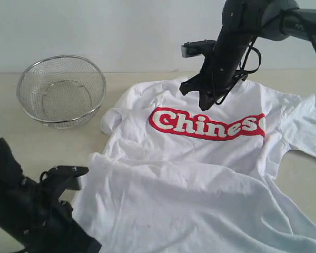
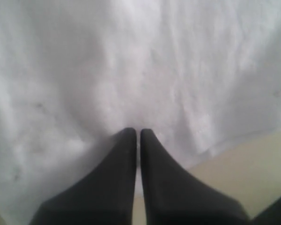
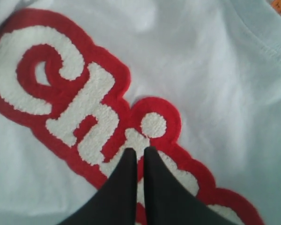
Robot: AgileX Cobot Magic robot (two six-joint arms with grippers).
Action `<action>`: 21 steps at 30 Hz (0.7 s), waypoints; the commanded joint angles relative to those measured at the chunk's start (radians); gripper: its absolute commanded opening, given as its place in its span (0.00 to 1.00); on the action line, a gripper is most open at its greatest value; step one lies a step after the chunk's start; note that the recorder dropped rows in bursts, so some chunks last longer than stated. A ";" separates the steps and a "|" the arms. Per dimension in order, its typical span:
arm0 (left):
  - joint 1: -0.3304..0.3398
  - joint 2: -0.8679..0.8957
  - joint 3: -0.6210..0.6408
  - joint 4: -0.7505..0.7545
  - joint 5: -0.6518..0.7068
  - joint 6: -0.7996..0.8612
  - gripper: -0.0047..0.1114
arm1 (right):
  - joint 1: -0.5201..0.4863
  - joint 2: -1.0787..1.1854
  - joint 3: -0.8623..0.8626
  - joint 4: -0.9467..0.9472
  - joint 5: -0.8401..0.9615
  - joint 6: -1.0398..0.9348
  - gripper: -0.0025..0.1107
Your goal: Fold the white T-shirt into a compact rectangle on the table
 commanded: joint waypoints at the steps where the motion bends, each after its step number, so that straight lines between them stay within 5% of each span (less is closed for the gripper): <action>1: -0.011 -0.051 0.080 -0.121 0.073 0.112 0.08 | -0.002 0.034 -0.004 -0.002 0.028 -0.003 0.02; 11: -0.011 -0.112 0.188 -0.275 0.171 0.128 0.08 | -0.004 0.036 -0.030 0.118 -0.027 -0.032 0.02; 15: -0.011 -0.138 0.206 -0.390 0.169 0.284 0.08 | -0.004 0.036 -0.034 0.129 -0.036 -0.040 0.02; 21: -0.011 -0.208 0.111 -0.511 -0.035 0.355 0.08 | 0.000 0.036 -0.034 0.188 0.002 -0.040 0.02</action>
